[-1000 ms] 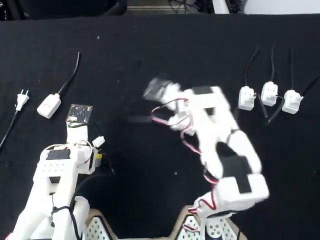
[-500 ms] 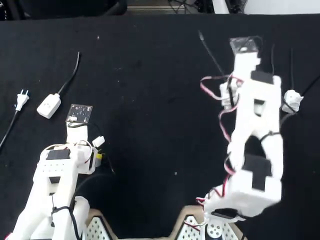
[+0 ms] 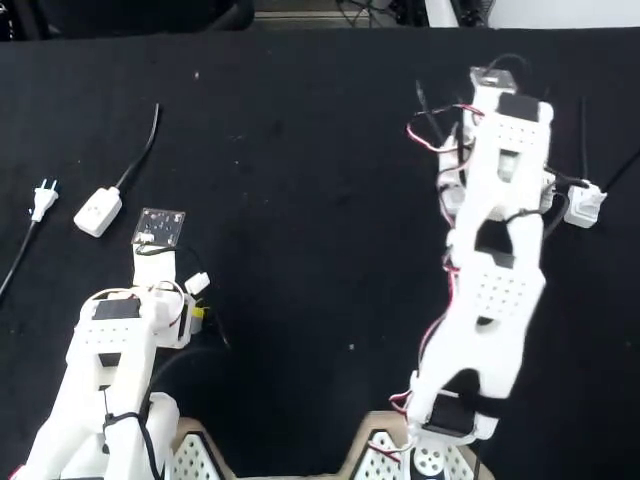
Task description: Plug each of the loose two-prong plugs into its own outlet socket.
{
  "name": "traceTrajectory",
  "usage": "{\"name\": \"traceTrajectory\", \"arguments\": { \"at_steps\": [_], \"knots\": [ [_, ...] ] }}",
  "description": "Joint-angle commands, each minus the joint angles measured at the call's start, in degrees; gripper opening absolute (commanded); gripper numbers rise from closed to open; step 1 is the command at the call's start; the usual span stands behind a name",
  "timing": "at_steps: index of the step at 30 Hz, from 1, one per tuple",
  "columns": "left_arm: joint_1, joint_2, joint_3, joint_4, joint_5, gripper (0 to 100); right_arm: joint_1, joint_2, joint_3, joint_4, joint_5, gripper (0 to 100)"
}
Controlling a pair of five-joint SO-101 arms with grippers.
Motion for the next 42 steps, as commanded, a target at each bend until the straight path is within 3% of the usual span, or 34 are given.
{"name": "traceTrajectory", "arguments": {
  "at_steps": [1, 8, 13, 17, 36, 42],
  "knots": [
    [0.0, -0.1, -0.1, 0.3, 0.0, 21, -2.0, 4.1, -13.3, 4.7, -0.7, 1.1],
    [0.0, -0.1, -0.1, 0.4, 0.0, 21, -0.7, 14.5, -27.6, 5.6, -8.7, 2.4],
    [0.0, -0.1, -0.1, 0.4, 0.0, 21, -0.9, 17.6, -28.4, 6.4, -9.4, 17.4],
    [0.0, -0.1, -0.1, 0.4, 0.0, 21, -0.9, 16.3, -28.7, 6.5, -9.4, 20.5],
    [0.0, -0.1, -0.1, 0.2, 0.0, 21, -2.5, -14.7, -28.2, 6.8, -9.5, 20.5],
    [0.0, -0.1, -0.1, 0.2, 0.0, 21, -4.0, -30.5, -16.2, 6.8, -9.5, 20.5]
  ]
}}
